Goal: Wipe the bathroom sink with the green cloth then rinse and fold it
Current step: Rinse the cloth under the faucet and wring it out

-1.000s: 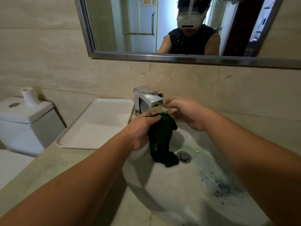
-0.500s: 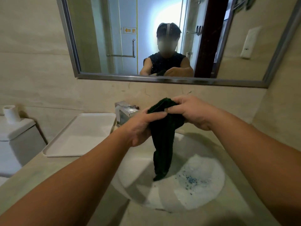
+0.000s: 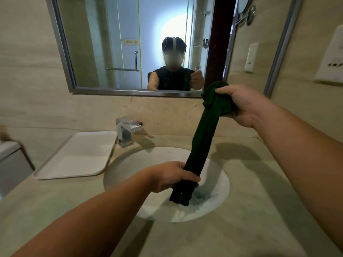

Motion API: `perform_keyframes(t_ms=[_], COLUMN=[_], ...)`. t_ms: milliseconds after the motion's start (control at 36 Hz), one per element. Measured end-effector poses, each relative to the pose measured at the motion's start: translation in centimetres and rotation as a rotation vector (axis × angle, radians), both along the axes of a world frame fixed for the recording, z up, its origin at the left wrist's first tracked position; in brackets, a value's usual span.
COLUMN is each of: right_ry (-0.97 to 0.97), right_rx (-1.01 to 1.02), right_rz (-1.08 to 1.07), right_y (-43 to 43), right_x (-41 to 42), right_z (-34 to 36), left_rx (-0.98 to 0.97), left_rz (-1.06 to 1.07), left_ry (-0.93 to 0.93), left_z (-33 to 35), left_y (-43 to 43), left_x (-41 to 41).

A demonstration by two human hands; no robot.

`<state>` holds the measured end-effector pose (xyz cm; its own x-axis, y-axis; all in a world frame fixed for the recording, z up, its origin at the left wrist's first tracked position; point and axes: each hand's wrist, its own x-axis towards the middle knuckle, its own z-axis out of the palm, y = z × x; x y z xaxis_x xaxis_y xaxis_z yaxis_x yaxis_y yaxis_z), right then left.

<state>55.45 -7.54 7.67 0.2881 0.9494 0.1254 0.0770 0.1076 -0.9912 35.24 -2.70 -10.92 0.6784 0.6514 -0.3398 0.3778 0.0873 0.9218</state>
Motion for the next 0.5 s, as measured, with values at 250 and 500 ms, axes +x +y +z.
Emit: perform_keyframes(t_ms=[250,500], right_ry=[-0.061,-0.742], right_rx=[-0.031,-0.119], right_rz=[-0.206,0.252], right_y=[-0.5,-1.6], right_x=[2.3,-4.1], right_z=[-2.9,-5.2], left_rx=[-0.148,-0.555], left_rz=[0.139,0.023], left_ry=[-0.114,-0.578], left_z=[0.8,4.2], left_y=[0.5,1.0], left_x=[-0.9,0.4])
